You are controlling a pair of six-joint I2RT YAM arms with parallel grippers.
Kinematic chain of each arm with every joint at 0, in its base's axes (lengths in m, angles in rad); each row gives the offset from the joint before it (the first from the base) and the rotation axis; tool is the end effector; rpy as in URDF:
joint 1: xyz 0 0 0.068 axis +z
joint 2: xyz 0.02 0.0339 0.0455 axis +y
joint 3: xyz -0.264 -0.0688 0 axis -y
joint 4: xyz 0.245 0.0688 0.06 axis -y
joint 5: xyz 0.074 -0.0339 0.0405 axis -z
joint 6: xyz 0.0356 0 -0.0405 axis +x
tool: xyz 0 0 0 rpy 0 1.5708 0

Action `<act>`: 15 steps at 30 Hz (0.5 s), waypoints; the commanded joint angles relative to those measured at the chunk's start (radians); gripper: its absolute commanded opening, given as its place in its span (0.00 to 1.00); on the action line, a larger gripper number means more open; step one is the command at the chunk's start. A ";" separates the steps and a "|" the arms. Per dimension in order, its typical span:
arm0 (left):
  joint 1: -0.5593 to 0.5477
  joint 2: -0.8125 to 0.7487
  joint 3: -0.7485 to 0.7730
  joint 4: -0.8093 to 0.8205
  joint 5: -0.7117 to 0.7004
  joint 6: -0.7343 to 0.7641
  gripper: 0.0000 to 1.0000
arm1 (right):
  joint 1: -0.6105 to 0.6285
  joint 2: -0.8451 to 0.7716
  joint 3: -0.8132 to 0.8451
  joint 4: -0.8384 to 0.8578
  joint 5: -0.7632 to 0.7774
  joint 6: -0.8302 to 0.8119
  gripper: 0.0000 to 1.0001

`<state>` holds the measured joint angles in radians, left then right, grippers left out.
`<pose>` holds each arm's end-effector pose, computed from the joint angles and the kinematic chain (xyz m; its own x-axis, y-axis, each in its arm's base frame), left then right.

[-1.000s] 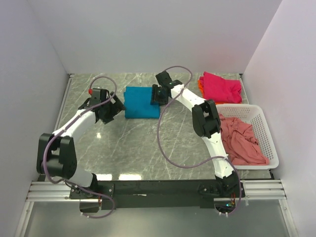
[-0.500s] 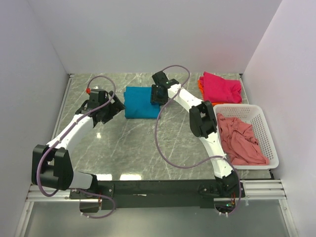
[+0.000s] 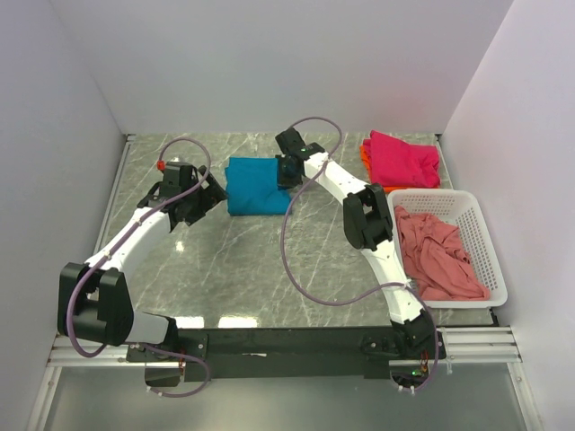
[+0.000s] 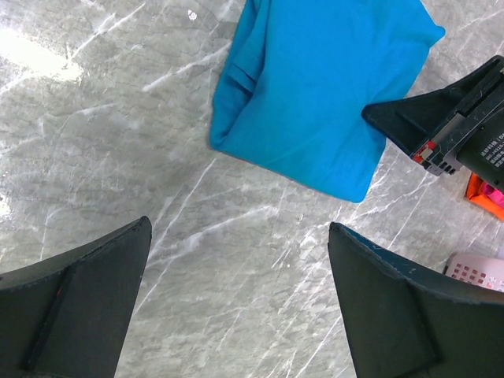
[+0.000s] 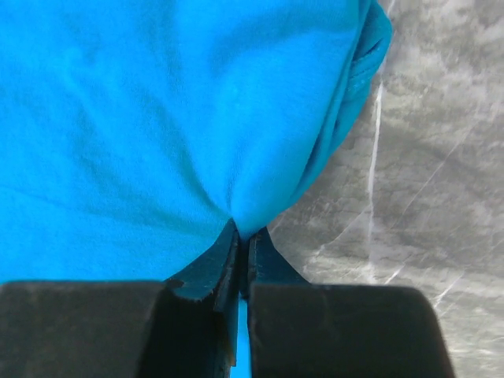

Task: Fold and stack the t-shirts
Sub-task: Neatly place the folded tshirt to the corner

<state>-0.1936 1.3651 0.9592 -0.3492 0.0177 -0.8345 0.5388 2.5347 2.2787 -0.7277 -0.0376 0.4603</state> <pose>0.2890 -0.0573 0.2552 -0.6036 -0.6366 -0.4800 -0.3607 0.7549 -0.5477 0.4712 0.2832 0.1688 -0.8759 -0.0065 -0.4824 -0.1580 0.9486 0.2741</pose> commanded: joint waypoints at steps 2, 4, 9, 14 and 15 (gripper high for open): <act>-0.004 0.002 0.018 -0.002 -0.015 0.000 0.99 | -0.003 -0.063 0.013 0.001 0.123 -0.139 0.00; -0.004 0.002 0.016 -0.004 -0.044 0.000 0.99 | -0.005 -0.088 -0.008 -0.006 0.195 -0.224 0.00; -0.004 0.006 0.018 -0.007 -0.044 0.000 0.99 | -0.010 -0.197 -0.096 0.011 0.466 -0.414 0.00; -0.004 0.006 0.027 -0.022 -0.068 -0.003 0.99 | -0.026 -0.287 -0.209 0.092 0.714 -0.598 0.00; -0.004 0.006 0.026 -0.022 -0.074 -0.003 0.99 | -0.034 -0.294 -0.215 0.099 0.778 -0.615 0.00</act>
<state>-0.1944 1.3724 0.9592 -0.3710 -0.0254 -0.8341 0.5293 2.3478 2.0796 -0.7021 0.4732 0.0074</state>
